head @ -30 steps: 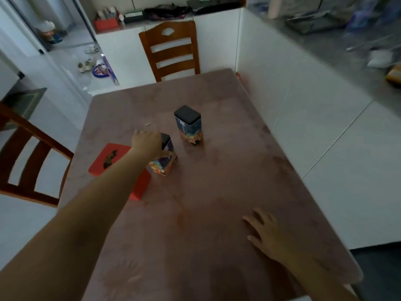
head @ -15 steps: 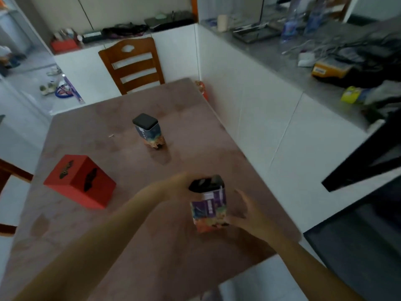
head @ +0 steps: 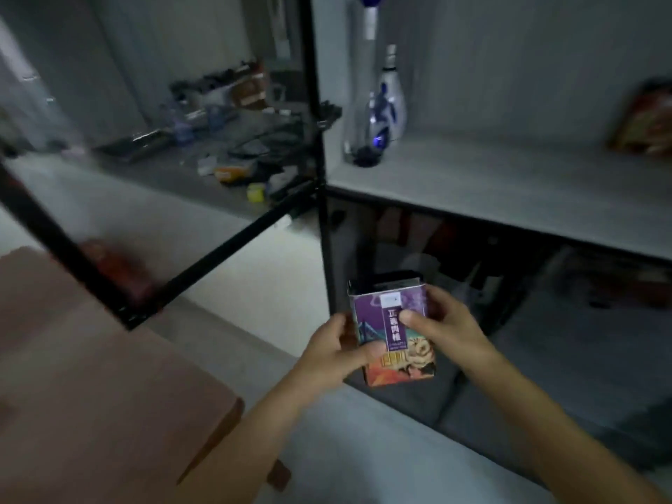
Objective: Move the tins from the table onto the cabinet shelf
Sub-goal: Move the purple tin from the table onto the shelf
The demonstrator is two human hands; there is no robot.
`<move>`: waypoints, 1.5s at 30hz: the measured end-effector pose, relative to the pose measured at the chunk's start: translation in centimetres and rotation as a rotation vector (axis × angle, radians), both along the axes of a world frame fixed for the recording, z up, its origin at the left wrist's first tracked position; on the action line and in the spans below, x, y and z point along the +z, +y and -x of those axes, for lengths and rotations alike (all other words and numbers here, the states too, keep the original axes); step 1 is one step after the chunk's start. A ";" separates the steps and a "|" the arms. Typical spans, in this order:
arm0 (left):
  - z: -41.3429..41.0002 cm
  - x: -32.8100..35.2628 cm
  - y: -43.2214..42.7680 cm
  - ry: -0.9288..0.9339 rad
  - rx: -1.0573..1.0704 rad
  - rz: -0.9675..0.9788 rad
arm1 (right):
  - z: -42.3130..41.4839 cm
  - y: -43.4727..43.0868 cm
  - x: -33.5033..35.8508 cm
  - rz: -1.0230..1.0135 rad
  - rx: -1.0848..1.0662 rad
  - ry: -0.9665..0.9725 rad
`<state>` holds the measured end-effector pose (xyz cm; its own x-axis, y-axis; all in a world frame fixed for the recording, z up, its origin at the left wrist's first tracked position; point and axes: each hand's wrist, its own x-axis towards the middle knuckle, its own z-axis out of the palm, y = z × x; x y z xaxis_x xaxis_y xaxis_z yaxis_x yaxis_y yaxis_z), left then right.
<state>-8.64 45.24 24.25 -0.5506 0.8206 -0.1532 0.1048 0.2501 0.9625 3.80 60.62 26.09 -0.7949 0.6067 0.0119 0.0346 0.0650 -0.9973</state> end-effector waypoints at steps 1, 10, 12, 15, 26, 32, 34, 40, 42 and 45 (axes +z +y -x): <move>-0.9 1.0 2.3 -0.005 -0.021 -0.028 | -1.5 2.0 1.1 -0.026 -0.017 0.038; -3.0 9.9 20.0 0.106 -0.221 -0.196 | -11.7 14.9 4.6 -0.352 -0.353 0.059; -2.7 10.9 24.1 0.139 -0.249 -0.190 | -13.2 17.3 4.8 -0.462 -0.431 0.018; -2.1 12.1 31.2 0.179 -0.282 -0.197 | -14.3 22.5 5.7 -0.762 -0.464 -0.149; 3.7 10.1 53.8 0.140 -0.277 -0.167 | -13.7 36.5 3.9 -0.885 -0.400 -0.598; 4.8 9.8 62.2 0.207 -0.356 -0.224 | -13.8 36.6 3.6 -0.913 -0.412 -0.593; 4.4 9.4 64.3 0.246 -0.359 -0.234 | -13.9 36.6 3.8 -0.914 -0.414 -0.595; 2.9 8.6 67.2 0.305 -0.322 -0.274 | -13.9 36.6 4.0 -0.904 -0.393 -0.597; 2.7 8.3 67.6 0.370 -0.280 -0.287 | -13.9 36.5 4.0 -0.908 -0.392 -0.597; 2.3 8.0 67.7 0.383 -0.199 -0.280 | -13.9 36.5 3.8 -0.910 -0.415 -0.576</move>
<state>-10.95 112.93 32.23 -0.3530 0.8960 0.2695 0.4827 -0.0723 0.8728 17.66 97.11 29.91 -0.5662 0.7756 0.2791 0.6562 0.6291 -0.4168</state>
